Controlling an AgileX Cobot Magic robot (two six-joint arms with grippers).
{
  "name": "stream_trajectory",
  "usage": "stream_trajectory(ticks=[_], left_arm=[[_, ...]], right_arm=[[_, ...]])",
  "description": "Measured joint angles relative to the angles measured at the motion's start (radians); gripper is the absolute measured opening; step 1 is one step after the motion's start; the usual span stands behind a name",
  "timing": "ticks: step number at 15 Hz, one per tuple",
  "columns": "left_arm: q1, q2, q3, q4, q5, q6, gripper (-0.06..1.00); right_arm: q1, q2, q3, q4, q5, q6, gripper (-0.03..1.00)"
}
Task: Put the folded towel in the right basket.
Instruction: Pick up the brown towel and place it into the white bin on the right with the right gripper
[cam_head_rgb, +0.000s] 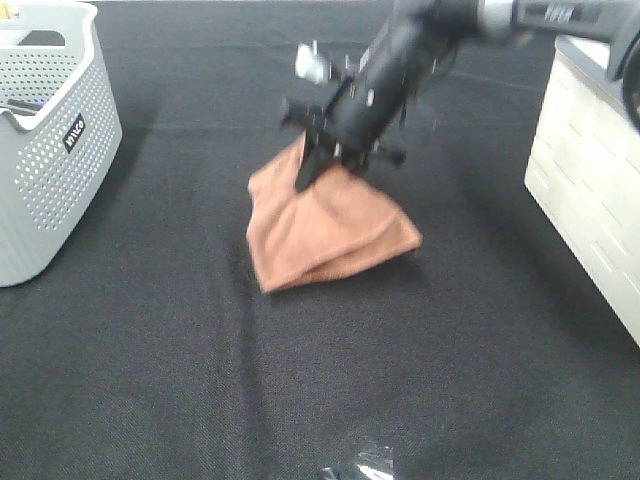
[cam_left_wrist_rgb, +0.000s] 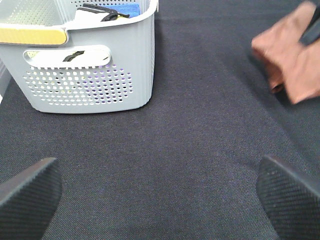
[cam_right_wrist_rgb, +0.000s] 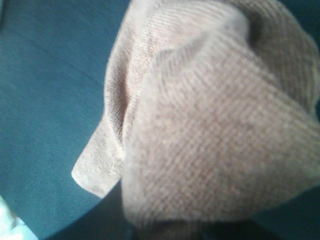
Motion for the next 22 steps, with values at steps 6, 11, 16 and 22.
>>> stream_trajectory(ticks=[6, 11, 16, 22], left_arm=[[0.000, 0.000, 0.000, 0.000, 0.000, 0.000, 0.99], [0.000, 0.000, 0.000, 0.000, 0.000, 0.000, 0.99], [0.000, 0.000, 0.000, 0.000, 0.000, 0.000, 0.99], [0.000, 0.000, 0.000, 0.000, 0.000, 0.000, 0.99]], right_arm=[[-0.001, -0.202, -0.123, -0.130, 0.020, 0.053, 0.20], [-0.101, -0.558, -0.124, -0.346, 0.024, 0.090, 0.20], [-0.365, -0.683, -0.096, -0.444, 0.027, 0.079, 0.20], [-0.608, -0.611, 0.200, -0.545, 0.029, 0.052, 0.20]])
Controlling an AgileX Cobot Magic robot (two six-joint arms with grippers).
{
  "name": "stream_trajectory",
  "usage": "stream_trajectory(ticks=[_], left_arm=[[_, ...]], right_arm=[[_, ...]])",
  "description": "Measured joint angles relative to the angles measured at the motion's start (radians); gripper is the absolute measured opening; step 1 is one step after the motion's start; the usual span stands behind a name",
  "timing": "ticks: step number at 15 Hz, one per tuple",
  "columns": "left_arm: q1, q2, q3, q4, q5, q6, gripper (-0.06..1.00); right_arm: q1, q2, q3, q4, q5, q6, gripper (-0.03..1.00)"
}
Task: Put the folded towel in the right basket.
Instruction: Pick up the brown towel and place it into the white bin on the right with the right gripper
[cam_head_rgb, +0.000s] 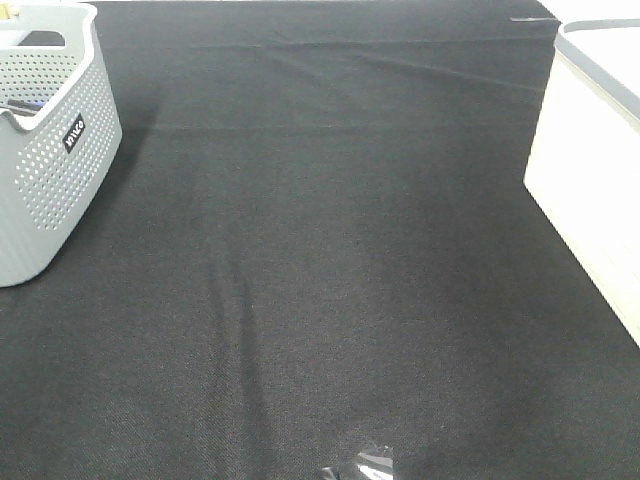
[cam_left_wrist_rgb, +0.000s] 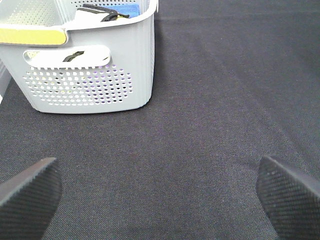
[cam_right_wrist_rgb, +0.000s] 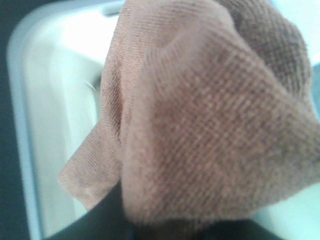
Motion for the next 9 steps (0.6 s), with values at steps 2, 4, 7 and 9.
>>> stream_trajectory(ticks=[2, 4, 7, 9], left_arm=[[0.000, 0.000, 0.000, 0.000, 0.000, 0.000, 0.99], [0.000, 0.000, 0.000, 0.000, 0.000, 0.000, 0.99], [0.000, 0.000, 0.000, 0.000, 0.000, 0.000, 0.99], [0.000, 0.000, 0.000, 0.000, 0.000, 0.000, 0.99]], right_arm=[[-0.007, 0.092, 0.008, 0.002, -0.001, 0.000, 0.20], [-0.007, 0.139, 0.008, 0.003, -0.002, 0.000, 0.20], [-0.007, 0.166, 0.011, 0.003, -0.003, 0.000, 0.52], [-0.007, 0.166, 0.011, 0.003, -0.003, -0.009, 0.84]])
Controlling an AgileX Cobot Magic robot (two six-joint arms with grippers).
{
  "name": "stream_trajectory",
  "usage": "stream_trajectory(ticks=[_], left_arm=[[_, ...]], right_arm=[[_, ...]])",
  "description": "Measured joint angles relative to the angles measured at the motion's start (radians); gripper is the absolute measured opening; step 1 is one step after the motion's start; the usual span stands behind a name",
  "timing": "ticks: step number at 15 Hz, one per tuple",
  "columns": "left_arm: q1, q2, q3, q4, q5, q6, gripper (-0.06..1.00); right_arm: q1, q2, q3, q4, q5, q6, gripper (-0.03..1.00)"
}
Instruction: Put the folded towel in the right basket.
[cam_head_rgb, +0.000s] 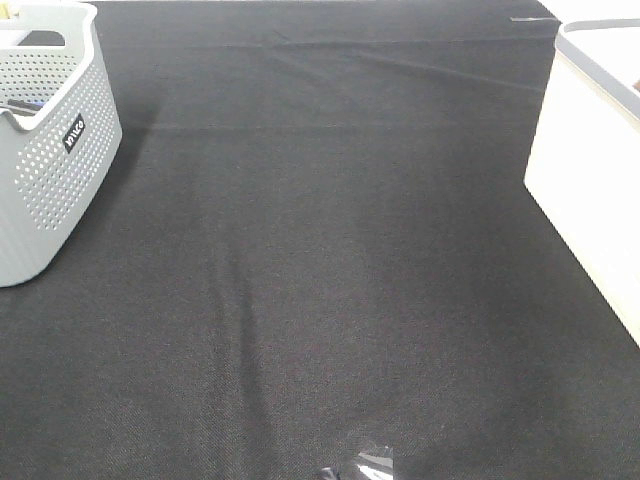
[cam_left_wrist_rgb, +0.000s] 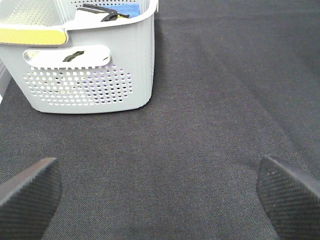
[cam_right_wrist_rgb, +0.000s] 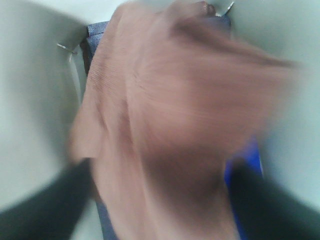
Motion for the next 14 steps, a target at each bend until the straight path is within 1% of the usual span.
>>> stream_trajectory(ticks=[1, 2, 4, 6, 8, 11, 12, 14], left_arm=[[0.000, 0.000, 0.000, 0.000, 0.000, 0.000, 0.99], [0.000, 0.000, 0.000, 0.000, 0.000, 0.000, 0.99], [0.000, 0.000, 0.000, 0.000, 0.000, 0.000, 0.99], [0.000, 0.000, 0.000, 0.000, 0.000, 0.000, 0.99], [0.000, 0.000, 0.000, 0.000, 0.000, 0.000, 0.99], [0.000, 0.000, 0.000, 0.000, 0.000, 0.000, 0.99], [0.000, 0.000, 0.000, 0.000, 0.000, 0.000, 0.99], [0.000, 0.000, 0.000, 0.000, 0.000, 0.000, 0.99]], right_arm=[[0.000, 0.000, 0.000, 0.000, 0.000, -0.012, 0.91], [0.000, 0.000, 0.000, 0.000, 0.000, -0.014, 0.95], [0.000, 0.000, -0.005, 0.000, 0.001, 0.011, 0.97], [0.007, -0.006, -0.056, -0.001, 0.000, 0.020, 0.98], [0.058, -0.047, -0.088, -0.019, -0.001, 0.042, 0.98], [0.183, -0.136, -0.088, -0.090, -0.002, 0.122, 0.98], [0.207, -0.180, -0.059, -0.103, -0.002, 0.143, 0.98], [0.211, -0.340, 0.097, -0.130, -0.001, 0.150, 0.98]])
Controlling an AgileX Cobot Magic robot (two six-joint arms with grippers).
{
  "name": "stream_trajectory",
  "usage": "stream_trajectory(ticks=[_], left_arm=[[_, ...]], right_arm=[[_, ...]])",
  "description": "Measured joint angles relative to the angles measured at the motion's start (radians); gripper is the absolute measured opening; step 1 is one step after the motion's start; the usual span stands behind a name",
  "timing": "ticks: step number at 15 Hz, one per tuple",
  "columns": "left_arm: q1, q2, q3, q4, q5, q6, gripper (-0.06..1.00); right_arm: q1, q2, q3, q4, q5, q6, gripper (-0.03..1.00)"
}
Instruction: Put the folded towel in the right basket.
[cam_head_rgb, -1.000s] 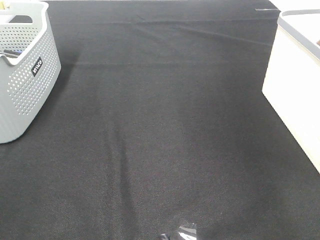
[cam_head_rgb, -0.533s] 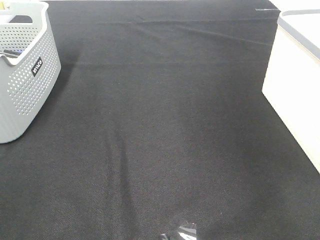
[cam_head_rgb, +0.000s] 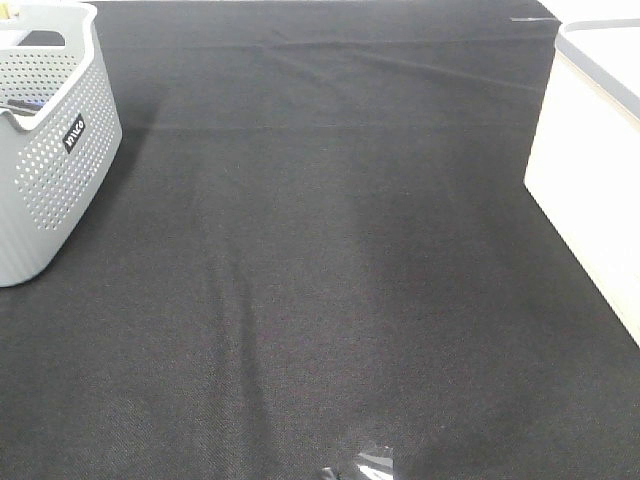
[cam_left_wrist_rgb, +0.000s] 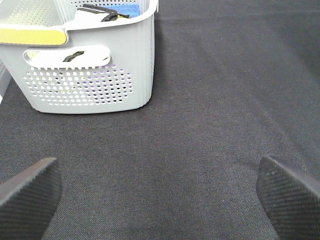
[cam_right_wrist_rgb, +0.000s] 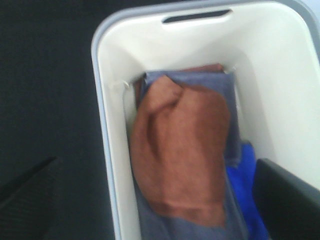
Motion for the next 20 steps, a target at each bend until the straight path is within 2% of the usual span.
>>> stream_trajectory(ticks=[3, 8, 9, 10, 13, 17, 20], left_arm=[[0.000, 0.000, 0.000, 0.000, 0.000, 0.000, 0.99], [0.000, 0.000, 0.000, 0.000, 0.000, 0.000, 0.99], [0.000, 0.000, 0.000, 0.000, 0.000, 0.000, 0.99], [0.000, 0.000, 0.000, 0.000, 0.000, 0.000, 0.99], [0.000, 0.000, 0.000, 0.000, 0.000, 0.000, 0.99], [0.000, 0.000, 0.000, 0.000, 0.000, 0.000, 0.99], [0.000, 0.000, 0.000, 0.000, 0.000, 0.000, 0.99]], right_arm=[[0.000, -0.261, 0.246, -0.040, 0.002, 0.001, 0.98], [0.000, -0.763, 0.595, -0.010, 0.002, 0.002, 0.98], [0.000, -0.857, 0.651, -0.003, 0.002, 0.002, 0.98], [0.000, -0.857, 0.651, -0.003, 0.002, 0.002, 0.98], [0.000, -1.160, 0.837, -0.002, 0.004, -0.002, 0.98], [0.000, -1.350, 1.033, -0.001, 0.002, -0.009, 0.98], [0.000, -1.539, 1.186, -0.001, -0.081, -0.009, 0.98]])
